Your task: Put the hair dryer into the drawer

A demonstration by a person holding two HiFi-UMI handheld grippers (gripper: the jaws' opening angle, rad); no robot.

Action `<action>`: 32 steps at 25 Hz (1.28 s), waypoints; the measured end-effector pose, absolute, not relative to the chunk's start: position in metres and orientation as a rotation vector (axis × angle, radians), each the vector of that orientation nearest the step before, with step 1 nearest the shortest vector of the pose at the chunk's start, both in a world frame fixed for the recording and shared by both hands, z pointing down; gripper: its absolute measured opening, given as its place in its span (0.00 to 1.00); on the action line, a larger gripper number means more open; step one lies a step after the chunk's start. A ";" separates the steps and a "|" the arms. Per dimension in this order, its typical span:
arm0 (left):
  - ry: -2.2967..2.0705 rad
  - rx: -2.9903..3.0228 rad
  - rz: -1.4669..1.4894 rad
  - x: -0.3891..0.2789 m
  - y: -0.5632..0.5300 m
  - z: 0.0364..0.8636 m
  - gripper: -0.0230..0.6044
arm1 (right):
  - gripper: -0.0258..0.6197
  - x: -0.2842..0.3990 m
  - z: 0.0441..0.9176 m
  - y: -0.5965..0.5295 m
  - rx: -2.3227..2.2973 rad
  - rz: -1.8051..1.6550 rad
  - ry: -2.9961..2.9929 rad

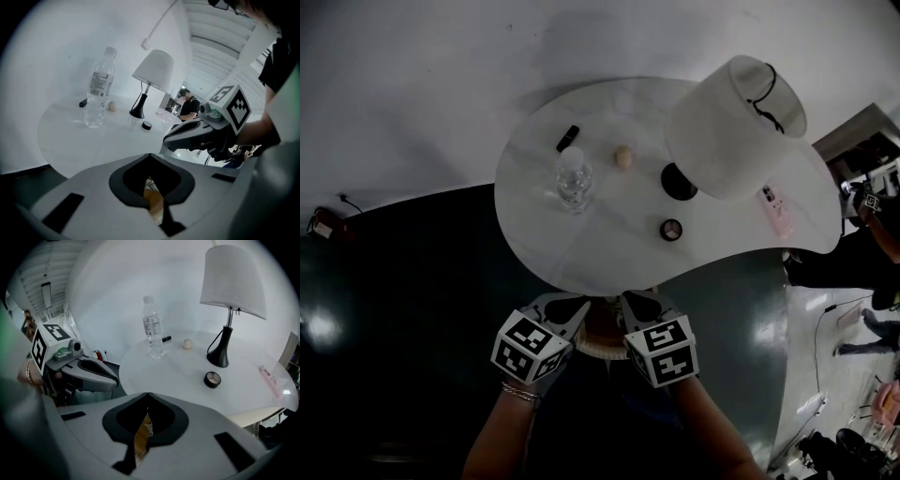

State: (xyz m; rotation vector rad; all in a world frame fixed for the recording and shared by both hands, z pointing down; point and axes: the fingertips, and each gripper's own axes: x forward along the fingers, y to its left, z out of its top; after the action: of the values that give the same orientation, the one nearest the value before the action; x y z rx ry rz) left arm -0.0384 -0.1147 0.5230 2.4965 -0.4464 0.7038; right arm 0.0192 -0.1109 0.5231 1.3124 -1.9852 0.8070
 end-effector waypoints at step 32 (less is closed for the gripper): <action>-0.836 2.649 0.476 0.000 -0.182 0.391 0.05 | 0.07 0.076 0.397 -0.192 1.394 0.414 -2.199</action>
State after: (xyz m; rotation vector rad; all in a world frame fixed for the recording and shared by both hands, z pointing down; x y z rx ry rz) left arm 0.0003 -0.1817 0.3911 2.6486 -0.8364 0.4761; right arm 0.0755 -0.1918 0.3975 1.3940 -2.1993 0.4143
